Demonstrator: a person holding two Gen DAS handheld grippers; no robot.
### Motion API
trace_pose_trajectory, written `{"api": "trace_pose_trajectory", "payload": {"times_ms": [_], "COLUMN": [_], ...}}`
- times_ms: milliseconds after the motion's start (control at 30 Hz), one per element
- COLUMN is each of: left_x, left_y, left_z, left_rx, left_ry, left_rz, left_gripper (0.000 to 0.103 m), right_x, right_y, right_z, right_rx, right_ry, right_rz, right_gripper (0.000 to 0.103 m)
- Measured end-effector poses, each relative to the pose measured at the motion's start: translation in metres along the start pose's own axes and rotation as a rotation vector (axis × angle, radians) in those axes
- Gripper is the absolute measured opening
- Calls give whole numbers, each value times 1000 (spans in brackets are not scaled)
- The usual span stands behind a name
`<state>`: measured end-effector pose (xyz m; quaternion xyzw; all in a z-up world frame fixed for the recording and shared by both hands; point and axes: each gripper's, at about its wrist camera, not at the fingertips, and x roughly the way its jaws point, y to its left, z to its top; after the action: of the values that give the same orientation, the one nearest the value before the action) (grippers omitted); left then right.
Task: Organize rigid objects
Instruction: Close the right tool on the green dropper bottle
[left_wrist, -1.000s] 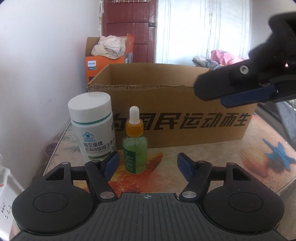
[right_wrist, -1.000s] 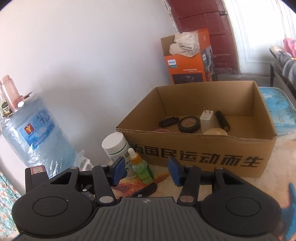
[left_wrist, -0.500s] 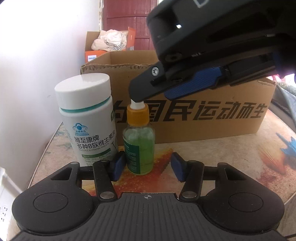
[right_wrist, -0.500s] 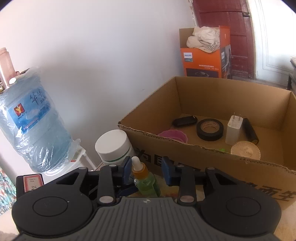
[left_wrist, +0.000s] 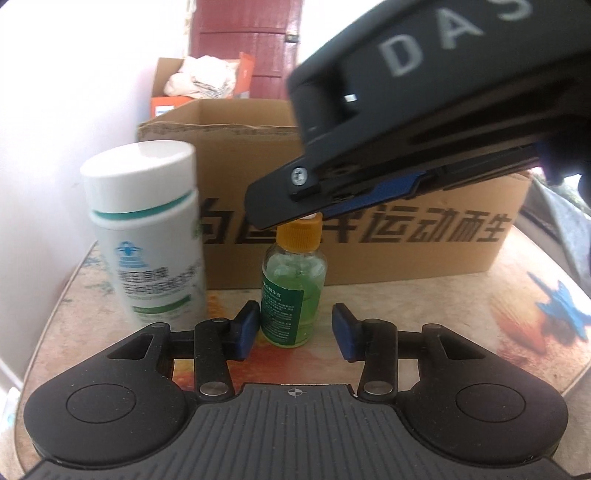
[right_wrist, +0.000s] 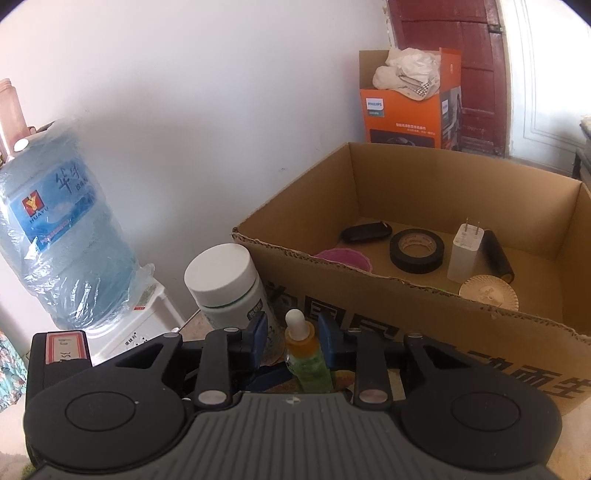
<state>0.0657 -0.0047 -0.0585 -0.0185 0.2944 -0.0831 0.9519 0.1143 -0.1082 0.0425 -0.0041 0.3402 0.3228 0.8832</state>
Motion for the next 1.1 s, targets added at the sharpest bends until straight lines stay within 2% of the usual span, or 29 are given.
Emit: {"api": "trace_pose_trajectory", "payload": {"times_ms": [233,567,633,667,700,800,967,1100], "left_x": [-5,6,7,7,7,5,-11,-39], "left_y": [-4,0,1,0,0,-4,-11,-25], "left_z": [-5,0,1,1,2,0,5,24], "left_rx": [27,73,73,69,68,83,93,99], "left_ry": [-1,-2,-8,-7,-8,-11,-26,-71], "left_rz": [-63,-26,-24,-30,-33,-25,-21,-18], "left_gripper": [43,43,39,37,32,31,31,31], "right_x": [-9,-9,-7,-7,-7,-8,-25,-55], "right_y": [-10,-15,-15,-15,-15,-14,-9,1], "right_z": [-6,-6,-6,-6,-6,-7,-6,4], "right_rx": [31,40,41,42,42,43,33,21], "right_ry": [12,13,17,18,17,13,-14,-60], "right_rz": [-33,-40,-36,-36,-36,-35,-23,0], "right_gripper": [32,32,30,24,23,23,23,23]}}
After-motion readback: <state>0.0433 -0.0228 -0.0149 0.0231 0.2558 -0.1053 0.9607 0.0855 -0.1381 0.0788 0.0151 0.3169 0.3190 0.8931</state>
